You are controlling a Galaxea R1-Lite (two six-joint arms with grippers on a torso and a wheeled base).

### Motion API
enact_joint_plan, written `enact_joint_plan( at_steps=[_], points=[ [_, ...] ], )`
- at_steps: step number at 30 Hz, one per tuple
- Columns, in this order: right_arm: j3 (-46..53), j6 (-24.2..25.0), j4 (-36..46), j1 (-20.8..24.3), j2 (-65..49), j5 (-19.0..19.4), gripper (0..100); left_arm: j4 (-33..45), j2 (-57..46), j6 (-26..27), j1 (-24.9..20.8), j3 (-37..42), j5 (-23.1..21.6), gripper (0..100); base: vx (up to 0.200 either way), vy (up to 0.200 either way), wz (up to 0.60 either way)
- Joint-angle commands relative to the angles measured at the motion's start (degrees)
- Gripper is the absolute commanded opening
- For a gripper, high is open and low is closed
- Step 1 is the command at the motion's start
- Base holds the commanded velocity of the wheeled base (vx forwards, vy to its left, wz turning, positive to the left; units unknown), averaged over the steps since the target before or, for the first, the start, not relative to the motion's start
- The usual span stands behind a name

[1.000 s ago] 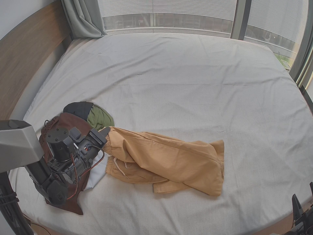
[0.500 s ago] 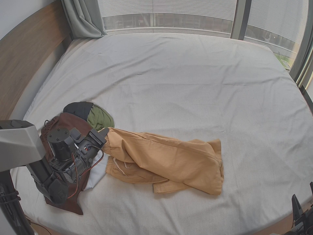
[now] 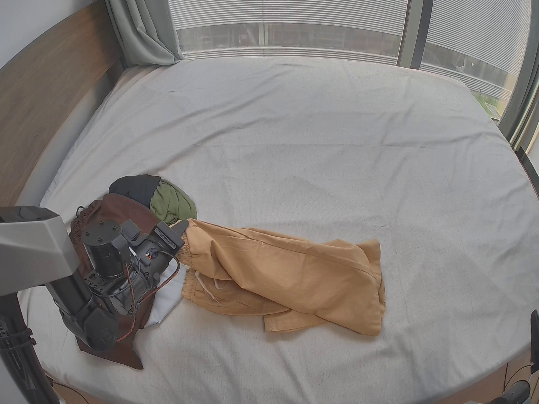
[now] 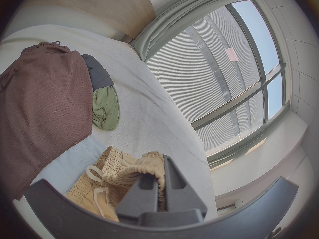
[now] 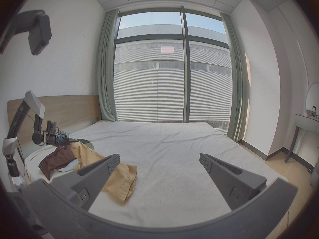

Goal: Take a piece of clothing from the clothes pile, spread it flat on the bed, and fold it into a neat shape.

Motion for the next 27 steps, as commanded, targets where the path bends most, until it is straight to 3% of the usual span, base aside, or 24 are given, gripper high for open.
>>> enact_joint_plan(
  at_steps=[1,12,27],
  points=[
    [-6.8,0.0,-0.8,0.3,9.7,1.0,100,0.0,0.0,-0.1,0.1,-0.1,0.0,0,0.000,0.000,0.00],
    [-7.6,1.6,-0.8,0.4,19.1,3.7,100,-0.1,-0.4,-0.1,0.0,0.1,-0.3,0,0.000,0.000,0.00],
    [-8.9,2.2,-1.3,0.4,36.7,13.0,100,-0.1,-1.4,0.9,-0.3,0.3,-0.9,0,0.000,0.000,0.00]
  ],
)
